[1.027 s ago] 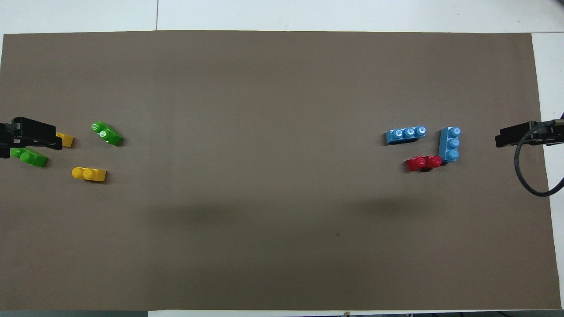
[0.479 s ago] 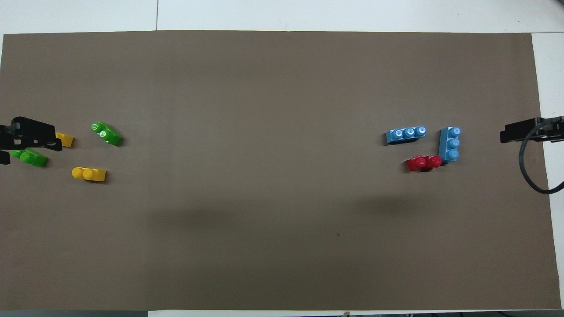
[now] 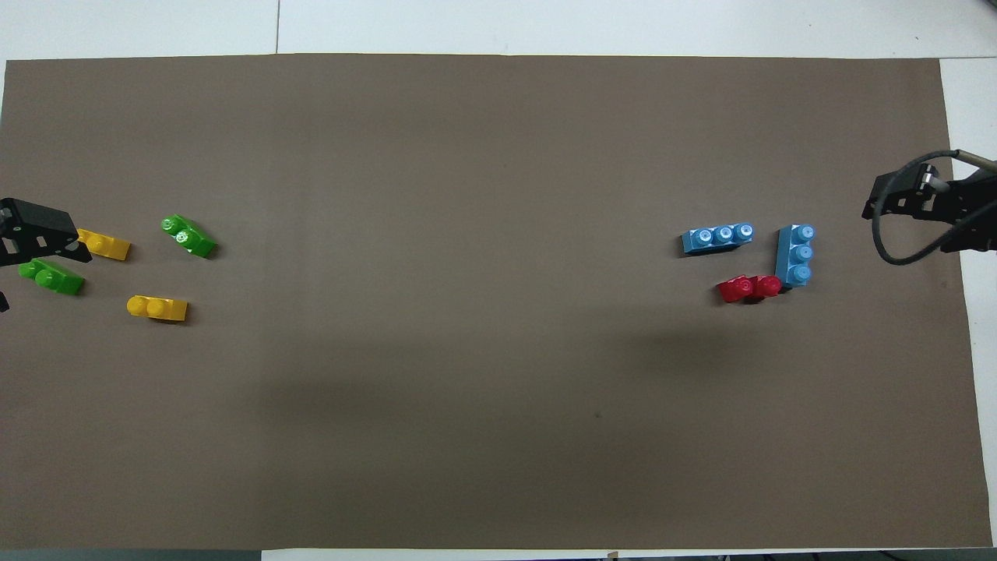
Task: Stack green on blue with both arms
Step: 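Lower the left gripper to the green brick while the right gripper reaches the blue brick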
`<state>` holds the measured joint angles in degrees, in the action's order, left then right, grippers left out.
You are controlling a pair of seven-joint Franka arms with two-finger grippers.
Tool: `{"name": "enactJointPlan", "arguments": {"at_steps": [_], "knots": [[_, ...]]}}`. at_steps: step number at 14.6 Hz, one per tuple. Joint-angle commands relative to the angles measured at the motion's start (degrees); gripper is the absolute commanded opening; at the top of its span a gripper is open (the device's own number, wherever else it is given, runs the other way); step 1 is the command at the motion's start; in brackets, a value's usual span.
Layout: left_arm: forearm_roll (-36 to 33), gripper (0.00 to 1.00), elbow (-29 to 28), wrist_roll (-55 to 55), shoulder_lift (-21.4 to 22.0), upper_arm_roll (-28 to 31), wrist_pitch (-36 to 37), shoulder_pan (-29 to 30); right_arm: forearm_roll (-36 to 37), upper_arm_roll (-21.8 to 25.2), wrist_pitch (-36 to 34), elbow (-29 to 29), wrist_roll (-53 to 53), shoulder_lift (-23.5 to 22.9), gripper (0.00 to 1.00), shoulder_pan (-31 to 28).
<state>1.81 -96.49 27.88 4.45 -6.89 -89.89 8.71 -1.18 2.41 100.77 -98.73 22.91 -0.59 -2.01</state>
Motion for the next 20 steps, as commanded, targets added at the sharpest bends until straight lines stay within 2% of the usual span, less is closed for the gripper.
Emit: {"name": "enactJointPlan", "arguments": {"at_steps": [1, 3, 6, 11, 16, 20], "knots": [[0.9, 1.0, -7.1, 8.5, 4.2, -0.2, -5.9, 0.4, -3.9, -0.3, 0.1, 3.4, 8.8, -4.7, 0.99, -1.6], [0.8, 1.0, -10.1, 10.9, 5.5, -0.2, -8.2, 0.4, -6.3, -0.3, 0.0, 4.9, 16.4, -7.0, 0.99, -2.0], [0.8, 1.0, -14.6, 17.8, 6.9, -0.2, -12.0, 0.3, -14.2, -0.3, 0.0, 4.9, 27.5, -9.2, 0.99, -3.1], [0.9, 1.0, -18.4, 20.2, 5.8, -0.2, -18.7, 0.5, -19.5, -0.2, -0.5, 7.8, 34.5, -14.9, 0.99, -3.1], [0.9, 1.0, -18.2, 19.7, -1.2, -0.1, -23.8, 0.6, -22.9, -0.3, 1.2, 7.8, 34.7, -20.5, 0.99, -4.4], [0.8, 1.0, -16.9, 19.7, -7.5, -0.1, -30.1, 0.5, -25.2, -0.4, 2.6, 4.9, 34.9, -21.6, 0.99, -4.5]]}}
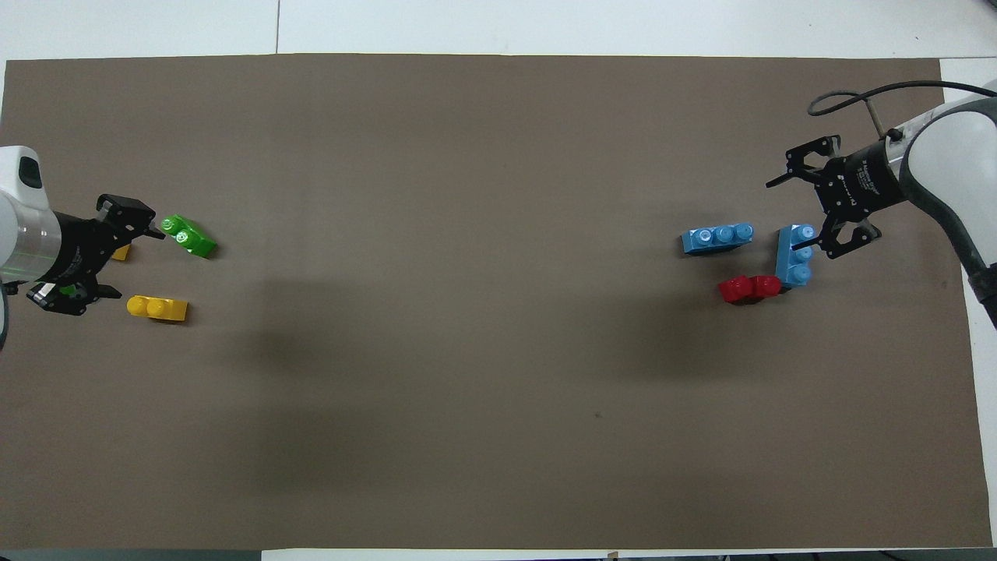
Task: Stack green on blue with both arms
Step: 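Lower the left gripper to the green brick while the right gripper reaches the blue brick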
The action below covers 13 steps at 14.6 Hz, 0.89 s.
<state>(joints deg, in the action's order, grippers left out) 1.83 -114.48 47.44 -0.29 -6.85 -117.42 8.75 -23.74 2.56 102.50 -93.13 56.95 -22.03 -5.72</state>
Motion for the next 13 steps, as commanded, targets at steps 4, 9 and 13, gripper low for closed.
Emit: {"name": "enactJointPlan", "arguments": {"at_steps": [4, 9, 13], "knots": [[0.7, 1.0, 3.4, 0.1, -8.1, -0.2, -4.8, 0.6, -5.2, -0.5, 2.3, -3.2, 1.8, -0.4, 0.99, -1.0], [0.4, 1.0, 5.4, 0.2, -12.7, -0.2, -8.4, 1.5, -6.0, -0.5, 2.8, -5.7, 1.8, -0.3, 0.99, -2.1], [0.0, 1.0, 8.2, 0.2, -16.8, -0.1, -8.7, 1.7, -8.5, -0.5, 5.9, -7.2, 2.0, -0.5, 0.99, -2.2]]}}
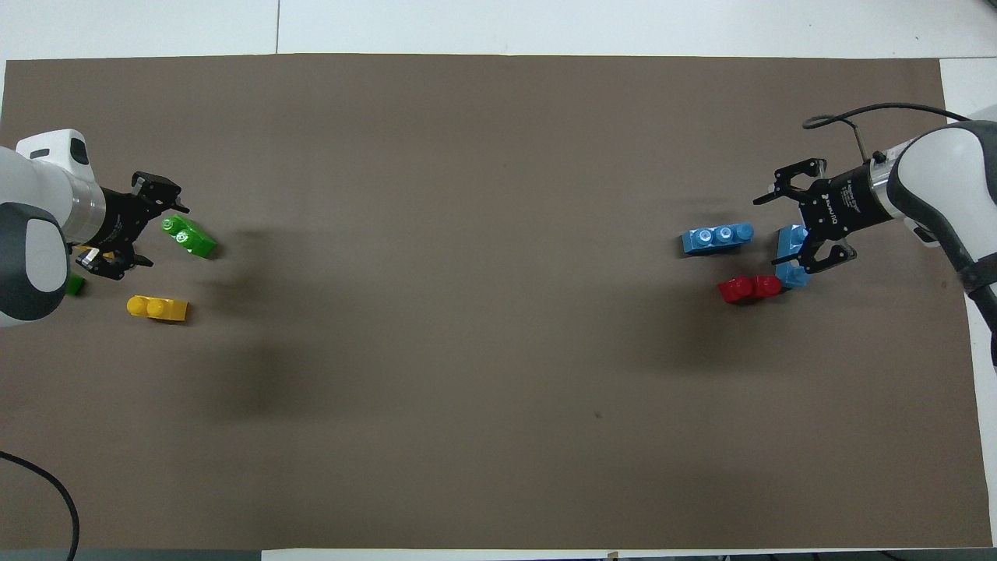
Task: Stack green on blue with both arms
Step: 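Lower the left gripper to the green brick while the right gripper reaches the blue brick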
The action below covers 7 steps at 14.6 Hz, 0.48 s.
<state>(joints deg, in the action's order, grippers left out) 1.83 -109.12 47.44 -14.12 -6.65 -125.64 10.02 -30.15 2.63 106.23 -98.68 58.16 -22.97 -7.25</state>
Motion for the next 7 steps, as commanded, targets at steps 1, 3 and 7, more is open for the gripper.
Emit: {"name": "enactJointPlan", "arguments": {"at_steps": [1, 3, 7], "knots": [[0.0, 1.0, 3.7, 0.2, -3.6, -0.3, -0.5, 0.4, -2.4, -0.5, 2.2, -1.6, 0.8, 0.1, 0.99, -0.5], [0.0, 1.0, 5.5, 0.2, -5.2, -0.4, -0.7, 1.0, -2.4, -0.5, 4.1, -2.7, 0.8, -0.3, 0.99, 0.0], [-0.4, 1.0, 6.2, 0.2, -7.3, -0.3, -2.6, 1.1, -3.2, -0.5, 5.9, -5.2, 0.7, -0.4, 0.99, -0.2]]}}
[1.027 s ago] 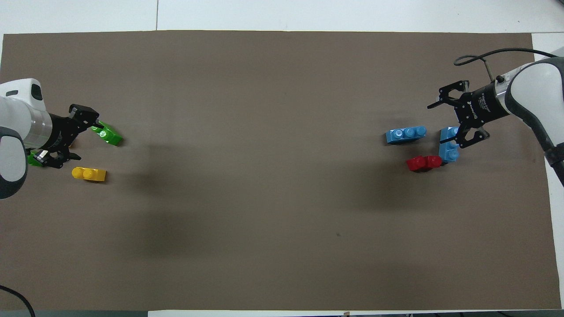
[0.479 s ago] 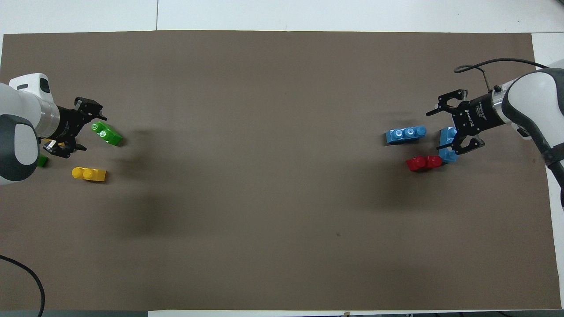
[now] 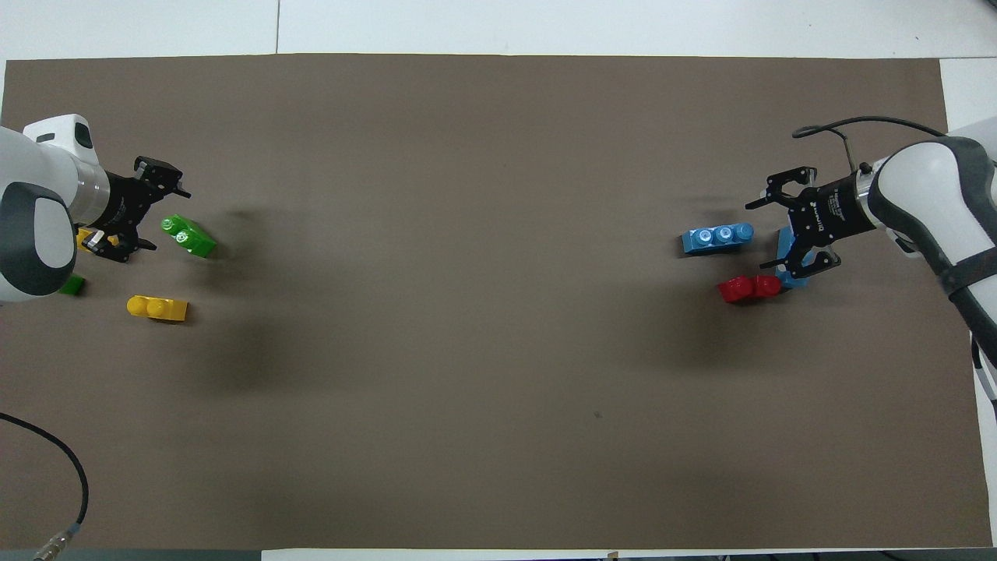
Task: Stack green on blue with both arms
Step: 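Lower the left gripper to the green brick while the right gripper reaches the blue brick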
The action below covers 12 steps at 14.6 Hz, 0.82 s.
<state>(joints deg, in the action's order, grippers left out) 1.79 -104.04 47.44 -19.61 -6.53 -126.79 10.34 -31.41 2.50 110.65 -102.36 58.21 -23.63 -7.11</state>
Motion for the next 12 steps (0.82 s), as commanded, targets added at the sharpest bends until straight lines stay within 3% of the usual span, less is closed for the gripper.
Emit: {"name": "enactJointPlan", "arguments": {"at_steps": [1, 12], "knots": [[-0.4, 1.0, 0.9, 0.2, -2.4, -0.4, -1.5, 0.7, -2.1, -0.4, 2.4, -2.1, 0.8, 0.3, 0.99, -0.3], [-4.2, 1.0, -1.3, -0.5, -4.4, -0.3, -4.3, 0.6, -6.0, -0.5, 7.8, -3.0, 1.0, -0.9, 0.97, 0.5]]}}
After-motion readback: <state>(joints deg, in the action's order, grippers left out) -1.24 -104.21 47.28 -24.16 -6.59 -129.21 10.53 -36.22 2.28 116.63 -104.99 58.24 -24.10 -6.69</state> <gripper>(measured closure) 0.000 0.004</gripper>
